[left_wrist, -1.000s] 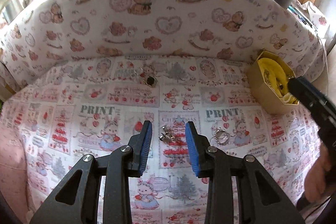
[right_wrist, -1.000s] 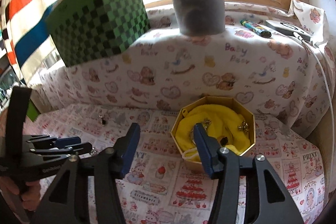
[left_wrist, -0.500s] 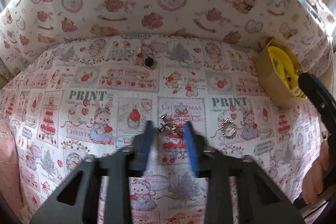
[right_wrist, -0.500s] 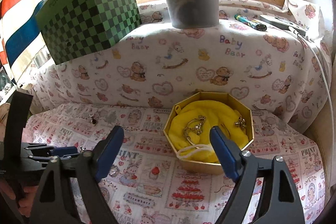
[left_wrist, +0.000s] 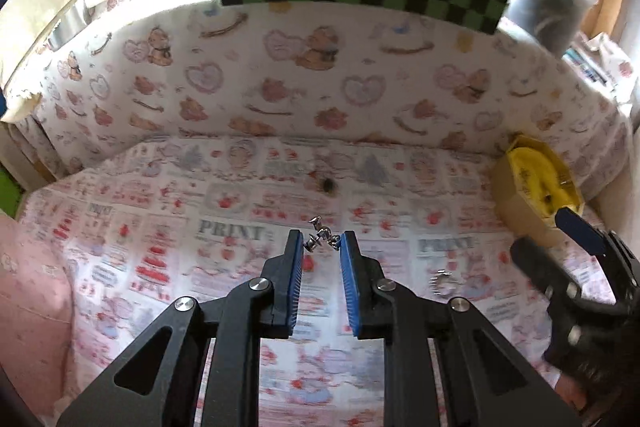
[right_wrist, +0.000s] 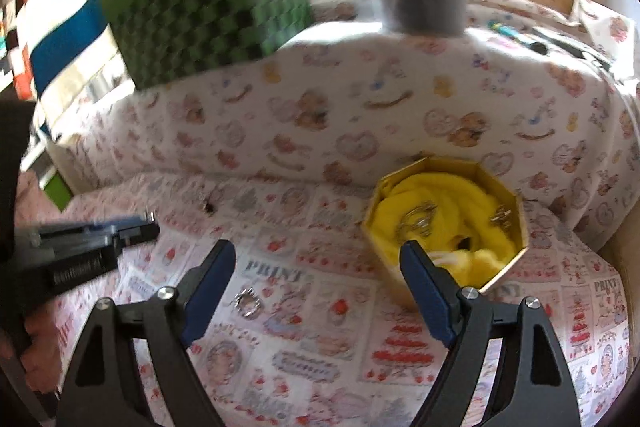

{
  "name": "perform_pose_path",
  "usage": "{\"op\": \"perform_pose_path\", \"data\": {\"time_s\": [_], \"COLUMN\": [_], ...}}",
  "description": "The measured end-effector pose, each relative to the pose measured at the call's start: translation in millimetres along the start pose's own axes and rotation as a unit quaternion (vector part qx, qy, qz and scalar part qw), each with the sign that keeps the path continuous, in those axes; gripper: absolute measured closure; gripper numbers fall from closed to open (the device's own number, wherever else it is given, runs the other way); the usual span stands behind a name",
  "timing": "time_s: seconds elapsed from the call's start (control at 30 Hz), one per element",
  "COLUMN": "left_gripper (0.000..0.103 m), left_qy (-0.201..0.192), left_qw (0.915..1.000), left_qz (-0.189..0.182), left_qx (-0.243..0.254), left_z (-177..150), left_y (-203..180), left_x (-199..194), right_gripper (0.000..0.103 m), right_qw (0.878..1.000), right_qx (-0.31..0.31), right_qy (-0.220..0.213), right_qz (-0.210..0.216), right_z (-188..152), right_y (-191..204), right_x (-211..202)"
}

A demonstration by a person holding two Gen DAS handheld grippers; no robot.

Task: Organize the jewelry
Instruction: 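Grasp a small silver charm with the left tool while the right tool grasps a silver ring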

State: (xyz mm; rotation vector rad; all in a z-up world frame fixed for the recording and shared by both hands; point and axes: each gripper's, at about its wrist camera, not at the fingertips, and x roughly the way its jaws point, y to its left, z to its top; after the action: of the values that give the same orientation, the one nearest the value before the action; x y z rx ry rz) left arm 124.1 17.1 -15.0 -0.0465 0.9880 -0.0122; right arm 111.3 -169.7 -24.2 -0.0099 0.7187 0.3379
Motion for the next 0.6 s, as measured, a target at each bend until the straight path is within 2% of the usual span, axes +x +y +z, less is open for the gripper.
{"op": "perform_pose_path", "data": {"time_s": [0.1,0.23,0.33,0.37,0.4,0.53,0.6], "left_gripper": [0.085,0.085,0.085,0.085,0.085,0.085,0.085], "left_qy": [0.026,0.033,0.039,0.040,0.040,0.041,0.041], "left_qw": [0.9994,0.9988,0.9982,0.9981,0.9980,0.9978,0.9977], "left_qz": [-0.001,0.013,0.009,0.009,0.009,0.009,0.006], "left_qx": [-0.025,-0.034,-0.044,-0.047,-0.048,-0.052,-0.054], "left_z": [3.4,5.1,6.5,7.0,5.4,5.9,6.1], "left_y": [15.5,25.1,31.6,33.5,35.2,42.6,45.5], "left_x": [10.3,20.8,25.4,26.3,28.7,34.1,34.8], "right_gripper": [0.020,0.020,0.021,0.023,0.030,0.048,0.061], "right_qw": [0.999,0.995,0.995,0.995,0.995,0.994,0.994], "right_qx": [-0.021,-0.044,-0.029,-0.023,-0.024,-0.052,-0.064], "right_qy": [0.026,0.065,0.081,0.086,0.087,0.086,0.084], "right_qz": [-0.011,-0.066,-0.050,-0.041,-0.038,-0.032,-0.024], "right_z": [-6.4,-10.5,-10.8,-10.8,-10.7,-13.3,-15.5], "right_y": [14.3,26.1,24.3,24.6,26.1,36.2,42.5], "right_x": [15.3,36.7,46.4,49.0,50.4,53.3,52.6]}}
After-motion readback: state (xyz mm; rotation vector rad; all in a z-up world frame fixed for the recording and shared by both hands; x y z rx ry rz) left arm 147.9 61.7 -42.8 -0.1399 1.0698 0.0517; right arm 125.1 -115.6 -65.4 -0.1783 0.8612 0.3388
